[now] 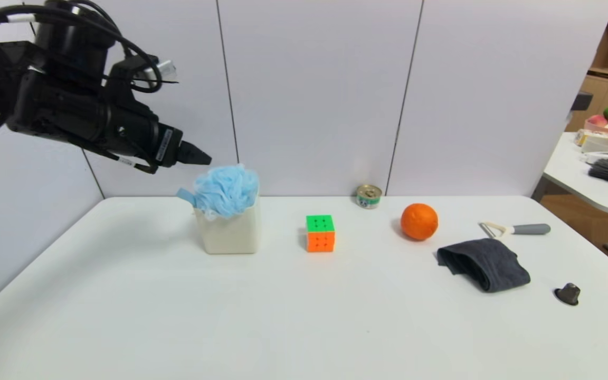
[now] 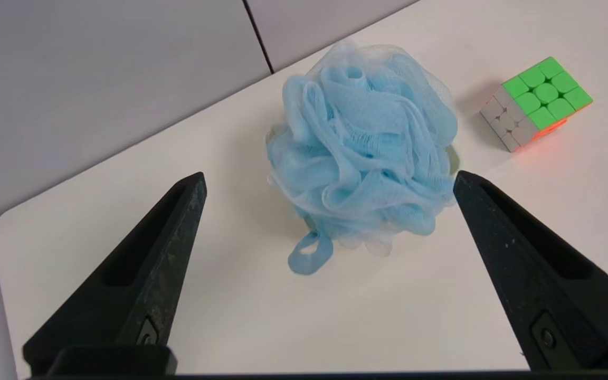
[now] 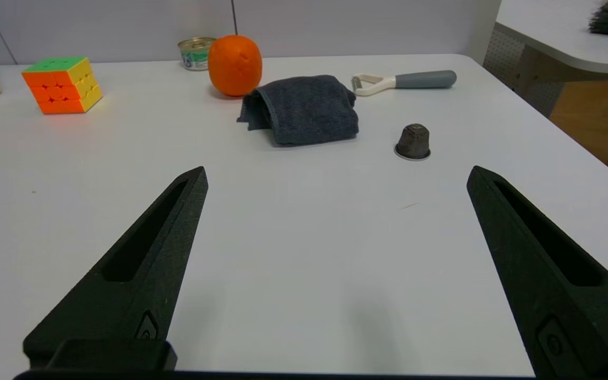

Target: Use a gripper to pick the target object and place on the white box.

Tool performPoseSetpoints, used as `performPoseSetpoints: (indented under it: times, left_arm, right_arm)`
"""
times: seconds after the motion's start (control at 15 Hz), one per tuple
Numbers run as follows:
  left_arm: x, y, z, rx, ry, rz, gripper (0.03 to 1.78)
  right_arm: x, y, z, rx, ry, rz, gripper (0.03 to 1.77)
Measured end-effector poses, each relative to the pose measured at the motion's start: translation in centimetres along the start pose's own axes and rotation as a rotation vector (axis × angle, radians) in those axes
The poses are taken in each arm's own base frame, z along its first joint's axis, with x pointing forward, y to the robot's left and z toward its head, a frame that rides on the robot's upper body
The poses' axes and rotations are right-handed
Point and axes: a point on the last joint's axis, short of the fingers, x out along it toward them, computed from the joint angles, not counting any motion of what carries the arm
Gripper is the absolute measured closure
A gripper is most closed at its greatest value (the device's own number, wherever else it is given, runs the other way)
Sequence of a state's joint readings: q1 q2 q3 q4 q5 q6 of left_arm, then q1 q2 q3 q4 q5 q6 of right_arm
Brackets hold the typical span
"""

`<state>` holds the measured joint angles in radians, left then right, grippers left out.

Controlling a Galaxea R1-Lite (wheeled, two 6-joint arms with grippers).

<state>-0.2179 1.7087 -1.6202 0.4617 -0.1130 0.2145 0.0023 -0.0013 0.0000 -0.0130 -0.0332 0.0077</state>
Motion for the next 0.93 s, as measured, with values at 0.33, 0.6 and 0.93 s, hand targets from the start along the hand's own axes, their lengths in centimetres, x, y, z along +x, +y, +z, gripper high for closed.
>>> performPoseSetpoints:
  times: [0.33, 0.6, 0.93]
  left_arm:
    - [-8.2, -0.6, -5.1, -0.036, 0.003, 0.057, 0.12]
    - [-14.8, -3.0, -11.4, -0.068, -0.037, 0.093, 0.12]
    - [-19.9, -6.3, -20.5, -0.105, -0.194, 0.18, 0.12]
  right_arm:
    - [0.0, 0.0, 0.0, 0.0, 0.0, 0.0, 0.1]
    - [0.0, 0.0, 0.0, 0.0, 0.0, 0.0, 0.1]
    - [0.0, 0.0, 0.0, 0.0, 0.0, 0.0, 0.1]
